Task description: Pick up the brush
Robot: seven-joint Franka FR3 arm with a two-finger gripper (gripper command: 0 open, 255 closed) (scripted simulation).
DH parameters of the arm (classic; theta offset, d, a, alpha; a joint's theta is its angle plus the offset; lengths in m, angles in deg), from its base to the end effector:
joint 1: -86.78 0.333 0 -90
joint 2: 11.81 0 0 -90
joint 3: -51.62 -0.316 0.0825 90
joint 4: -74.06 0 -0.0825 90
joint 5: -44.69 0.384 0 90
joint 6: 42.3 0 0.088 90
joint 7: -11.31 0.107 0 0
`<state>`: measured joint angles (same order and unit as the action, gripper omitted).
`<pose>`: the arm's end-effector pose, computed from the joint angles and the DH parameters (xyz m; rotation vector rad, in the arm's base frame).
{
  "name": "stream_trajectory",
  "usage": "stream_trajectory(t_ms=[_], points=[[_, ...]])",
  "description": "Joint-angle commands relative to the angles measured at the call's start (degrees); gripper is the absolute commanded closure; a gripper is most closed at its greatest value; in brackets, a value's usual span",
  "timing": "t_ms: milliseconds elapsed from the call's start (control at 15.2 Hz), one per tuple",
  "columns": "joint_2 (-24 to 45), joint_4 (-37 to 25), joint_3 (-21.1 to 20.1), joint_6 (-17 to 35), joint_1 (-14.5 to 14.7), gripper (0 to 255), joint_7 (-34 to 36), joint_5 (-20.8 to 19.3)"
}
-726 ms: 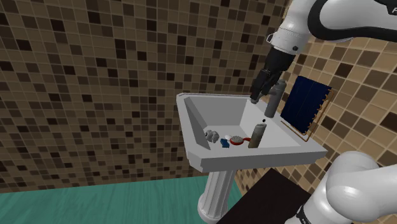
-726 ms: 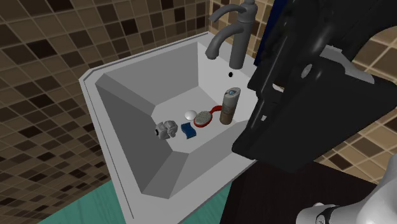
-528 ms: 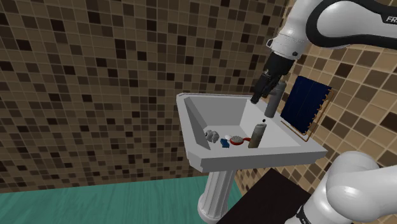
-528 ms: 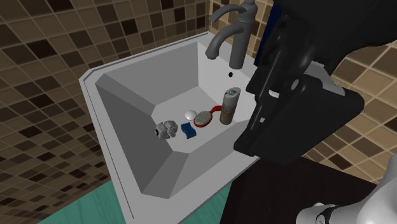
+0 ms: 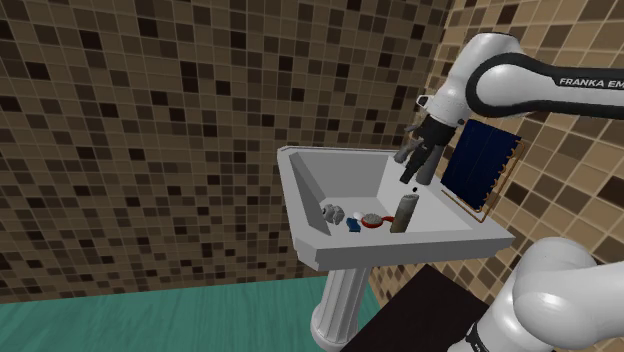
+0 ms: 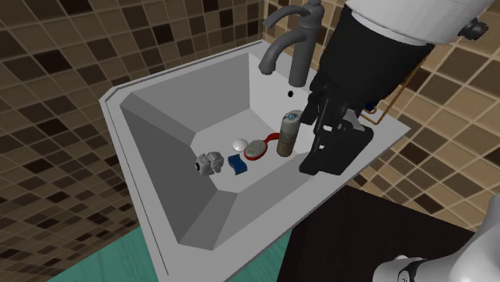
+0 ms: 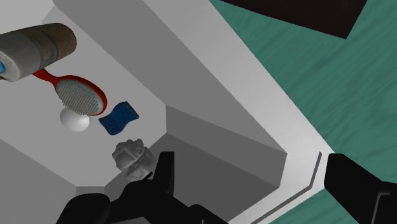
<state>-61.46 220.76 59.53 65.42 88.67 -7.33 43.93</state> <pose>0.3093 -0.0408 0.5436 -3.0449 -0.4011 -0.3014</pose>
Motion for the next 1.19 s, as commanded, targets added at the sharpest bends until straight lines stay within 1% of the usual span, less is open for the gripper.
stream_trajectory(t_ms=[0,396,660,792,924,1056,1122], points=[[1.0,2.6,3.1,3.7,0.0,0,-4.6,-1.4],[7.2,6.5,12.6,14.0,0.6,0,-17.8,-4.5],[14.1,6.8,19.6,21.1,2.4,0,-27.4,-5.1],[18.3,6.2,23.5,24.7,4.2,0,-32.6,-4.5],[22.8,5.1,27.7,28.0,6.6,0,-38.2,-3.0],[27.8,3.6,32.3,31.0,9.8,0,-44.6,-0.2],[30.5,2.7,34.7,32.4,11.8,0,-48.1,1.8]])
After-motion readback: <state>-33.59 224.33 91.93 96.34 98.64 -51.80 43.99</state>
